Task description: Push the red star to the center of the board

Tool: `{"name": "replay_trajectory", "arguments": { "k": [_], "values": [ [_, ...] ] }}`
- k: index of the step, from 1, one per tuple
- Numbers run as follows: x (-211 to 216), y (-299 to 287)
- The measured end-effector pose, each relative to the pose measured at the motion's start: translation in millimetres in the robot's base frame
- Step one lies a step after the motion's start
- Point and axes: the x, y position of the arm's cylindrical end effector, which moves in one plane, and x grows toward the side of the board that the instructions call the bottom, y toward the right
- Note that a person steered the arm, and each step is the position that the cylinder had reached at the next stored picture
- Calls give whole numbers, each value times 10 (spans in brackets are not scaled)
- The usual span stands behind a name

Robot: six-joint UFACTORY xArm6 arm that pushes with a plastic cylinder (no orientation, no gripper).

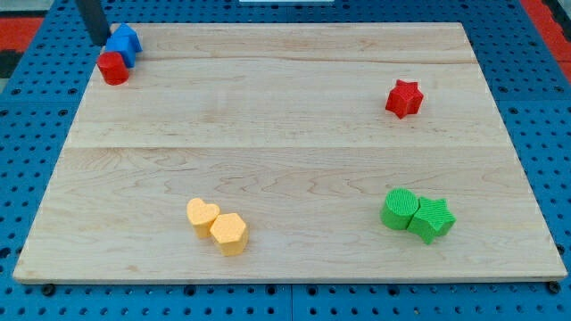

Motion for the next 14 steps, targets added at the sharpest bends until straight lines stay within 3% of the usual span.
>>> {"name": "replay_trajectory", "arguments": {
  "k": [1, 2, 3, 6, 7, 9, 12, 14],
  "values": [
    [-356, -22],
    [-363, 653],
    [-359, 1935],
    [532, 4949],
    [1032, 5467],
    [1489, 4816],
    [1041, 4174],
    [1509, 2903]
  ]
}}
